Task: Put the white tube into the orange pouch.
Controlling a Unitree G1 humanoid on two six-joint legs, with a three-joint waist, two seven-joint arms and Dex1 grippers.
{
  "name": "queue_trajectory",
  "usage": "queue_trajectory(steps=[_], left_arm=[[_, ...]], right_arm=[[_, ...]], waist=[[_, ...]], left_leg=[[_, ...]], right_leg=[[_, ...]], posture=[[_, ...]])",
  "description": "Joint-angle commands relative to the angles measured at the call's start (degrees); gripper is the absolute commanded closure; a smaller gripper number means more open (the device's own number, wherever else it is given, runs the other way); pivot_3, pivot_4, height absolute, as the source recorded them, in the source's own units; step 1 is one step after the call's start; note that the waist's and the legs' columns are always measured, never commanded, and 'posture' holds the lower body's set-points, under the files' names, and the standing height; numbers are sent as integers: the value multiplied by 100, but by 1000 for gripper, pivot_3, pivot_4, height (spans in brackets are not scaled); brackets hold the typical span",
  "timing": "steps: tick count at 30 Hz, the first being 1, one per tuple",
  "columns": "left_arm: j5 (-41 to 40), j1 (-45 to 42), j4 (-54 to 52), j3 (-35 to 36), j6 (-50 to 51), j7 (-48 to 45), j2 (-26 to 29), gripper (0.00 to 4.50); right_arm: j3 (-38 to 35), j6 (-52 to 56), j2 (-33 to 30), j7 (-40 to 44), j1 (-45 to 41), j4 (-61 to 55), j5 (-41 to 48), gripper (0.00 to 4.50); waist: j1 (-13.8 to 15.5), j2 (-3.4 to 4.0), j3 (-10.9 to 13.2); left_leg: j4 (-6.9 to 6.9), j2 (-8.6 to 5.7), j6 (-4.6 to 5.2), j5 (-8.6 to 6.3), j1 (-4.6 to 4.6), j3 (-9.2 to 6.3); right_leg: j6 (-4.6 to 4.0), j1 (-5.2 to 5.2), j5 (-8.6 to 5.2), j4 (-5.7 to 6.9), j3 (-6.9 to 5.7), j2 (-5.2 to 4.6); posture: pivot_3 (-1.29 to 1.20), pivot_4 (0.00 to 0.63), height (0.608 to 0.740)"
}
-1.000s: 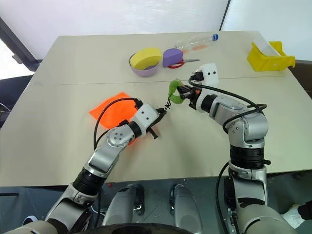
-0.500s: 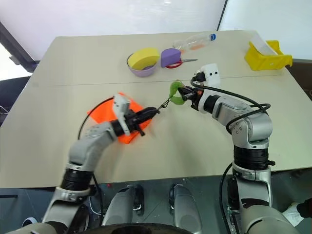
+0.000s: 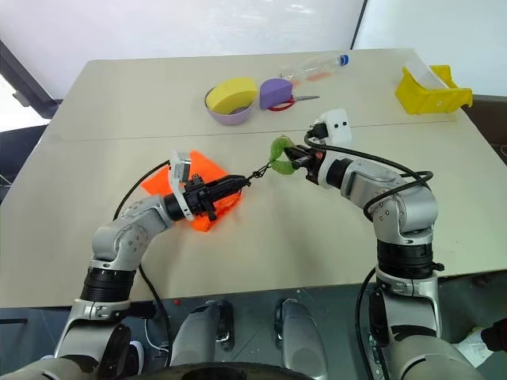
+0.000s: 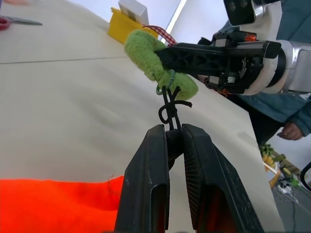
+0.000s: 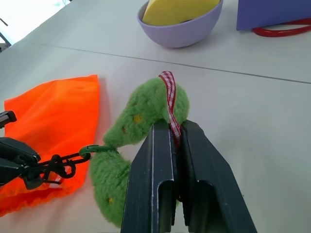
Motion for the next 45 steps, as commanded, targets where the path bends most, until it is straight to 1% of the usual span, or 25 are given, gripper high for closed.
queue_trajectory(steps=[1,2,4,8,10,14,16,18,22,26,29,32,37,45], left_arm=[[253,-113,-36,-194,-366,-127,104,2608],[251,-111,-74,-267,-259,-145,148,2042],[404,-87,-114,-391,-397,-130,186,1115],[633,-29,-217,-449,-662,19,182,1115],[1055,40,-371,-636,-1057,192,215,1115],[1927,174,-572,-1027,-1520,963,53,1115],[2131,287,-824,-1172,-1337,1480,-220,1115],[2247,394,-1046,-1290,-1208,1783,-426,1115],[2632,478,-1254,-1481,-855,2302,-554,1115],[2704,338,-1235,-1590,-390,2497,-660,1115],[2878,205,-1204,-1635,-236,2720,-757,1115],[2886,133,-1137,-1635,-112,2791,-848,1115],[2935,140,-1175,-1831,-10,2754,-868,1115],[3141,211,-1317,-1927,187,3020,-939,1115]], right_arm=[[-32,-140,-8,6,-10,-281,47,4500],[-25,-142,-1,4,-14,-286,48,4500],[-27,-139,13,0,-32,-293,59,4500],[-14,-152,6,-7,-40,-303,38,4500],[-16,-160,6,-31,-56,-294,16,4500],[-6,-191,9,-43,-81,-280,0,4500],[11,-224,0,-37,-75,-264,-15,4500],[41,-266,-16,-33,-67,-241,-42,4500],[62,-319,-10,-42,-64,-228,-59,4500],[86,-373,7,-46,-91,-192,-89,4500],[113,-391,1,-44,-119,-181,-110,4500],[115,-380,3,-41,-136,-181,-117,4500],[98,-317,-16,-50,-130,-258,-94,4500],[102,-155,-107,11,-227,-306,-36,4500]], waist=[[0,0,0],[0,0,0],[0,0,0],[0,0,0],[1,0,0],[9,0,0],[6,0,0],[6,0,0],[5,0,0],[-2,0,0],[1,0,0],[5,0,0],[5,0,0],[1,0,0]], left_leg=[[0,0,0,0,0,0],[0,0,0,0,0,0],[0,0,0,0,-1,2],[0,0,0,0,-2,3],[-1,0,0,0,-1,2],[-3,-1,0,0,-2,4],[-3,-1,0,0,-1,6],[-3,0,0,0,-2,6],[-3,-3,0,0,-2,5],[-3,-1,0,0,1,0],[-3,-1,0,0,0,-1],[-3,-2,0,0,-1,0],[-4,-3,0,0,-2,1],[-4,-2,0,0,-1,1]], right_leg=[[0,0,0,0,0,0],[-2,0,-1,0,0,0],[-3,0,-1,0,0,-3],[-3,0,-1,-2,0,-5],[-3,0,-1,-2,0,-5],[-3,-1,-1,-2,1,-8],[-2,0,0,-3,1,-13],[0,0,0,-3,1,-18],[1,-1,-1,-3,1,-17],[14,-1,-10,-1,0,-8],[13,-1,-10,-1,0,-7],[14,0,-10,-2,0,-10],[9,0,-5,-2,0,-10],[11,-1,-8,-3,0,-10]], posture=[[0,150,740],[0,150,740],[0,150,740],[0,150,740],[0,150,740],[0,150,740],[0,150,740],[0,150,740],[0,150,740],[0,150,740],[0,150,740],[0,150,740],[0,150,740],[0,150,740]])
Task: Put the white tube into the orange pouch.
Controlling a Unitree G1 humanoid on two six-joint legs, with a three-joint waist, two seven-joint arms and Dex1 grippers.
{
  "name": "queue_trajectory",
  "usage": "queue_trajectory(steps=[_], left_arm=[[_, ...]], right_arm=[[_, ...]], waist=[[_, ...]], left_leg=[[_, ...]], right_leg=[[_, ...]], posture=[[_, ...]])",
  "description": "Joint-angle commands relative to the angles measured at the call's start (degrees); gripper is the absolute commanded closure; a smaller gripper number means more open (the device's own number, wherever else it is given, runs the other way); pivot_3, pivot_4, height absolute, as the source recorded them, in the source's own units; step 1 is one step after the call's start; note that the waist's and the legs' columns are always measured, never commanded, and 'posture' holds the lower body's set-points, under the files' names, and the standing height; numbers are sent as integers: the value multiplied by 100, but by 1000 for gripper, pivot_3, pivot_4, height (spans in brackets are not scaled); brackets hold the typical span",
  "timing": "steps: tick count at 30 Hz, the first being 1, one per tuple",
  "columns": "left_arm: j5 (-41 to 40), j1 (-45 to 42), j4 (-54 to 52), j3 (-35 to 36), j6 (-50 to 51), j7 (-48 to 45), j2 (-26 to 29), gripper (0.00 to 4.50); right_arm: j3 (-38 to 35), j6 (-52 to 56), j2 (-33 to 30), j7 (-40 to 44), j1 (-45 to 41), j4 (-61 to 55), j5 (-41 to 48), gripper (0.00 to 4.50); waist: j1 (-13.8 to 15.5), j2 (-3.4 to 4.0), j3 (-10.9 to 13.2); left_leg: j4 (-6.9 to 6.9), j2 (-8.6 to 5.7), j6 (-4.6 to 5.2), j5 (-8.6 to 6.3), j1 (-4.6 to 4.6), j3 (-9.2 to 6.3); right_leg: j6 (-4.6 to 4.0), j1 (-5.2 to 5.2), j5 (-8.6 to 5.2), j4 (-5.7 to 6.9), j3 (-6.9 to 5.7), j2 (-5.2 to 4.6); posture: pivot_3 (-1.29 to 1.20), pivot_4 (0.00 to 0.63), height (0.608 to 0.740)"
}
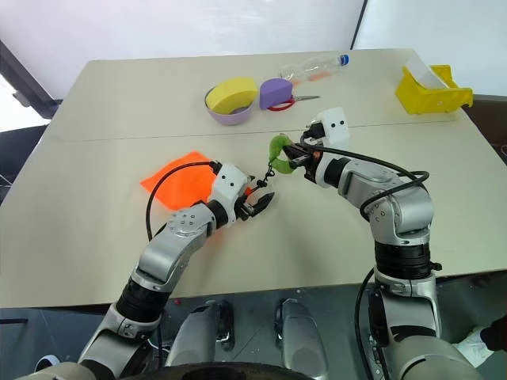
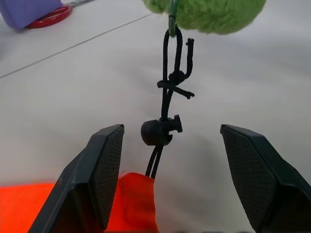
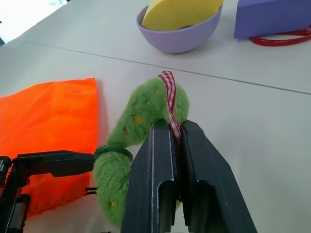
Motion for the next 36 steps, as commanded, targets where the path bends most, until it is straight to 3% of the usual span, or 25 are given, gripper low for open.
queue_trajectory(steps=[1,6,9,12,14,27,30,36], left_arm=[[82,-7,-224,-87,9,103,-75,1115],[59,25,-256,-91,73,154,-166,1115],[77,27,-269,-78,89,176,-189,2401],[100,34,-311,-107,93,185,-195,3980],[109,32,-322,-102,85,197,-199,4468],[-62,72,-501,113,-84,103,-155,4468],[-166,83,-610,187,-215,-65,-63,3595],[-152,185,-602,195,-611,-291,251,601]], right_arm=[[-45,16,-96,41,-203,-250,79,4500],[-26,110,-114,63,-248,-248,94,4500],[-21,173,-131,92,-261,-267,112,4500],[-27,224,-142,96,-275,-280,132,4500],[-36,245,-159,108,-274,-285,141,4500],[-78,281,-249,141,-261,-307,173,4500],[-95,297,-267,129,-253,-325,193,4500],[-142,351,-254,82,-173,-412,225,4500]], waist=[[2,0,0],[2,0,0],[3,0,0],[3,0,0],[3,0,0],[2,0,0],[3,0,0],[2,0,0]], left_leg=[[0,0,0,0,0,-1],[0,0,0,0,0,-1],[0,0,0,0,-1,0],[-1,0,0,0,-1,-1],[0,0,0,0,-1,-1],[-1,0,0,0,-1,-1],[-1,0,0,0,-1,-1],[0,0,0,0,0,0]], right_leg=[[2,0,-2,0,0,0],[-11,0,-7,0,0,0],[-8,0,-2,0,0,0],[-1,0,2,0,0,0],[-2,0,1,0,0,0],[-3,0,-1,0,0,-1],[-11,0,-5,0,0,-1],[-14,0,-7,0,0,-1]], posture=[[0,150,740],[0,150,740],[0,150,740],[0,150,740],[0,150,740],[0,150,740],[0,150,740],[0,150,740]])
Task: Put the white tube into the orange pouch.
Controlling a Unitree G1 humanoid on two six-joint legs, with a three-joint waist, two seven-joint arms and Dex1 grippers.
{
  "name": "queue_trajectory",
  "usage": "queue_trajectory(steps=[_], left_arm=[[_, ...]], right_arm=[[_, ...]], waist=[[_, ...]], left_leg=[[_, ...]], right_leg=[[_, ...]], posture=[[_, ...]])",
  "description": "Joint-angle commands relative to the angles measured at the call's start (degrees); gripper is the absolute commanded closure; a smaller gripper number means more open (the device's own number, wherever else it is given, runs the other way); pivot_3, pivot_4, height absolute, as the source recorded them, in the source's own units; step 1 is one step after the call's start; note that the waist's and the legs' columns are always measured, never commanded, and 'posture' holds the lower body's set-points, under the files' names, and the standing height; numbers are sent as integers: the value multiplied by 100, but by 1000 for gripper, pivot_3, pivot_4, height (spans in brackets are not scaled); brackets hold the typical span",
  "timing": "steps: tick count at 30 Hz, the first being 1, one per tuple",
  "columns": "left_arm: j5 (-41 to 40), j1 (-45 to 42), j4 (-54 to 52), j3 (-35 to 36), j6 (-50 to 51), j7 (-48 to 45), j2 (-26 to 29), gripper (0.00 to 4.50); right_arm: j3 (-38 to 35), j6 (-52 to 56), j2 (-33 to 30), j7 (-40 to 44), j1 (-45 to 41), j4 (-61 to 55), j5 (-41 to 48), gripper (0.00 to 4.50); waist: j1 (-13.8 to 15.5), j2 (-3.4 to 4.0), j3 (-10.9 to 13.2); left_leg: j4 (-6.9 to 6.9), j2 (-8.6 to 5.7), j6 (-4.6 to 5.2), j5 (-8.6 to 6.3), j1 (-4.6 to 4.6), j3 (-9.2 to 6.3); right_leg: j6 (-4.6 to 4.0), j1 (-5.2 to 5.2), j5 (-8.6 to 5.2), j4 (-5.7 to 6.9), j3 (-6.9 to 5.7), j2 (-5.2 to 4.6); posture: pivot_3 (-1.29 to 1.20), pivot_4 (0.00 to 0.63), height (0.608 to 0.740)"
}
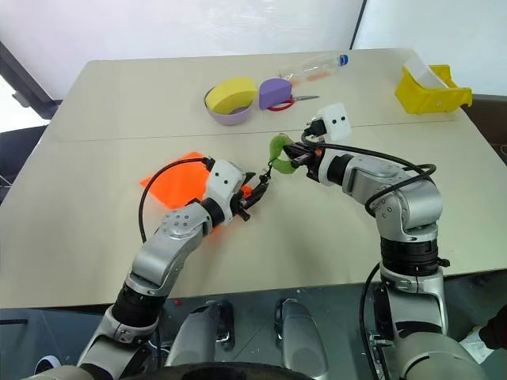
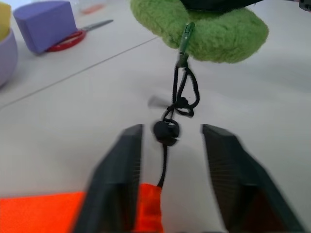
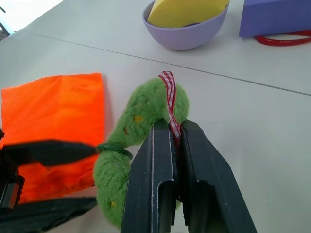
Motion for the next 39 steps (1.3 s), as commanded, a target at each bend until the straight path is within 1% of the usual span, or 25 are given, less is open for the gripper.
queue_trajectory(steps=[1,4,10,17,20,24,32,39], left_arm=[[-125,78,-191,55,-330,-230,105,31],[-477,201,-220,287,-353,-437,110,31],[-785,245,-203,616,-302,-469,71,31],[-711,240,-123,646,-522,-549,244,31],[-525,160,-7,479,-821,-608,337,31],[-549,157,-10,331,-882,-637,255,31],[-429,184,106,286,-1047,-667,326,31],[-15,135,164,-66,-1295,-468,181,31]], right_arm=[[-145,22,-41,-33,-44,-287,105,4500],[-156,35,-48,-45,-35,-305,101,4500],[-196,66,-51,-67,-34,-389,164,4500],[-177,26,-69,-23,75,-494,166,4500],[-184,-8,21,-45,53,-530,200,4500],[-175,-59,69,-46,47,-570,235,4500],[-171,-171,129,-70,46,-693,289,4500],[-187,-222,226,-130,-11,-681,296,4500]], waist=[[-1,0,0],[-1,0,0],[-1,0,0],[0,0,0],[0,0,0],[0,0,0],[-5,0,0],[6,0,0]], left_leg=[[0,0,0,0,0,0],[0,2,0,0,0,1],[0,1,0,0,0,1],[-1,0,0,0,-1,1],[-1,0,0,0,0,1],[0,1,0,0,0,2],[-2,0,0,0,0,1],[-1,2,0,0,-1,1]], right_leg=[[0,0,0,0,0,-1],[-1,0,0,0,0,-3],[2,0,-1,0,0,-3],[3,0,-1,0,0,-4],[3,0,-2,0,0,-3],[2,0,-1,0,0,-4],[3,0,-1,0,0,0],[2,0,-2,-1,0,-6]], posture=[[0,150,740],[0,150,740],[0,150,740],[0,150,740],[0,150,740],[0,150,740],[0,150,740],[0,150,740]])
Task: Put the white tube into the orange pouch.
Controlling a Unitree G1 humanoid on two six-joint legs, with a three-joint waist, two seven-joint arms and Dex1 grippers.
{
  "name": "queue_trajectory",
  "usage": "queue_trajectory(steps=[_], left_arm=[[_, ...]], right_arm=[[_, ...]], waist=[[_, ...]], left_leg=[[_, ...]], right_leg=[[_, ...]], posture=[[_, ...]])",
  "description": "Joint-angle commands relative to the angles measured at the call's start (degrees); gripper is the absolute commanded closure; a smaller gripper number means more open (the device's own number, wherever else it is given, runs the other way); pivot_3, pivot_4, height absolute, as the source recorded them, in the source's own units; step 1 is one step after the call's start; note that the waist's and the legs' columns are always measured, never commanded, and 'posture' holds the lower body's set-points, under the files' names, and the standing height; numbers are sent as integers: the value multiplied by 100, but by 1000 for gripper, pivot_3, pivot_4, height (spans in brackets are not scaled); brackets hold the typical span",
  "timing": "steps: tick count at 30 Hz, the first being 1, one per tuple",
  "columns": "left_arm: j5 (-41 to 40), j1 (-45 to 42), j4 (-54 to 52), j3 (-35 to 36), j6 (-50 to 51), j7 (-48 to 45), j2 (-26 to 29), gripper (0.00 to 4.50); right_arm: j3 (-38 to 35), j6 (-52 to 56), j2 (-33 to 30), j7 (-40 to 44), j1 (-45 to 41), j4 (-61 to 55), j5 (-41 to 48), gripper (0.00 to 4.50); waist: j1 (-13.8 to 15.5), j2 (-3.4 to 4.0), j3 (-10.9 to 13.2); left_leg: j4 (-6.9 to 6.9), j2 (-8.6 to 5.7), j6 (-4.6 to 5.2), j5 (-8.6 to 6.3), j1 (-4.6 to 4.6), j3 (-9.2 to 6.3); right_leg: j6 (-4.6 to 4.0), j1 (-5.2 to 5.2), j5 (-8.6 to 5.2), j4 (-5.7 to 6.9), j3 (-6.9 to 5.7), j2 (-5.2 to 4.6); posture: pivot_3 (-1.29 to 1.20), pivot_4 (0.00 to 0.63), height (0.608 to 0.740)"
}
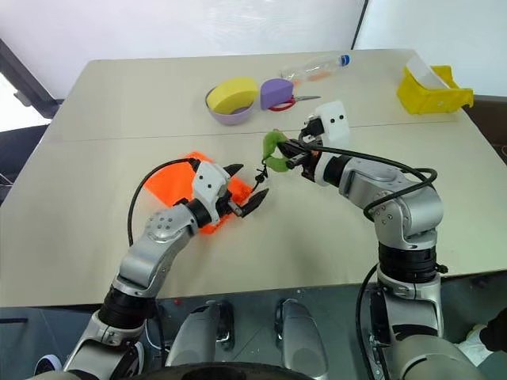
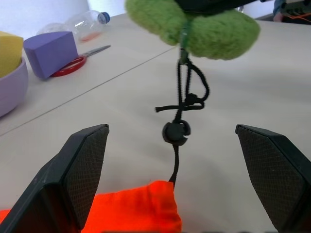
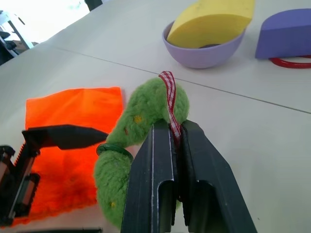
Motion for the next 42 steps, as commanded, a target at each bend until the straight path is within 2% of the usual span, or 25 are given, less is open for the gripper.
queue_trajectory(steps=[1,14,17,19,30,33,35,38,40,42], left_arm=[[180,-60,-64,-259,-226,17,-66,31],[251,-114,115,-107,-244,181,-154,31],[246,-163,200,-66,-269,211,-196,924],[269,-189,227,-71,-274,239,-213,1899],[252,-177,274,60,-312,298,-195,1899],[-126,-178,374,277,-248,165,-329,1899],[-585,-206,412,443,-127,-128,-417,1899],[-1178,-312,541,634,-100,-867,-258,1899],[-1343,-445,731,710,-269,-1377,-1,1899],[-1511,-568,968,773,-429,-1874,234,1899]], right_arm=[[-125,-122,26,-24,-141,-247,124,4500],[-146,-163,30,12,-91,-406,295,4500],[-142,-166,10,-11,-85,-388,307,4500],[-133,-158,-7,-10,-79,-385,316,4500],[-50,-297,-93,140,-40,-420,276,4500],[51,-552,-239,467,121,-549,254,4500],[79,-771,-348,746,259,-626,288,4500],[173,-1323,-576,1200,499,-617,145,4500],[199,-1627,-641,1412,612,-585,101,4500],[258,-1867,-707,1576,725,-556,19,4500]], waist=[[-3,0,0],[-9,0,0],[-8,0,0],[-6,0,0],[-8,0,0],[-4,0,0],[2,-1,0],[-1,-1,1],[54,-1,1],[-12,-1,1]], left_leg=[[0,0,0,0,-1,0],[-1,1,0,0,1,-1],[0,2,0,0,0,0],[-1,1,0,0,0,-1],[-1,1,0,0,0,-1],[-1,1,0,0,0,-1],[-1,0,0,0,-1,-2],[-1,-2,0,0,-2,-1],[0,-7,0,0,-2,-1],[0,-7,0,0,1,-2]], right_leg=[[0,0,0,0,0,-1],[2,-1,-2,0,-1,0],[2,-1,-1,0,0,-2],[2,-1,-1,0,-1,-2],[1,-1,-1,0,-1,-1],[3,-1,-2,0,-1,-1],[4,-1,-3,-1,-2,-1],[6,0,-4,-3,-2,-1],[6,0,-4,-4,-2,0],[5,0,-5,-4,-2,5]], posture=[[0,150,740],[0,150,740],[0,150,740],[0,150,740],[0,150,740],[0,150,740],[0,150,740],[0,150,740],[0,150,740],[0,150,740]])
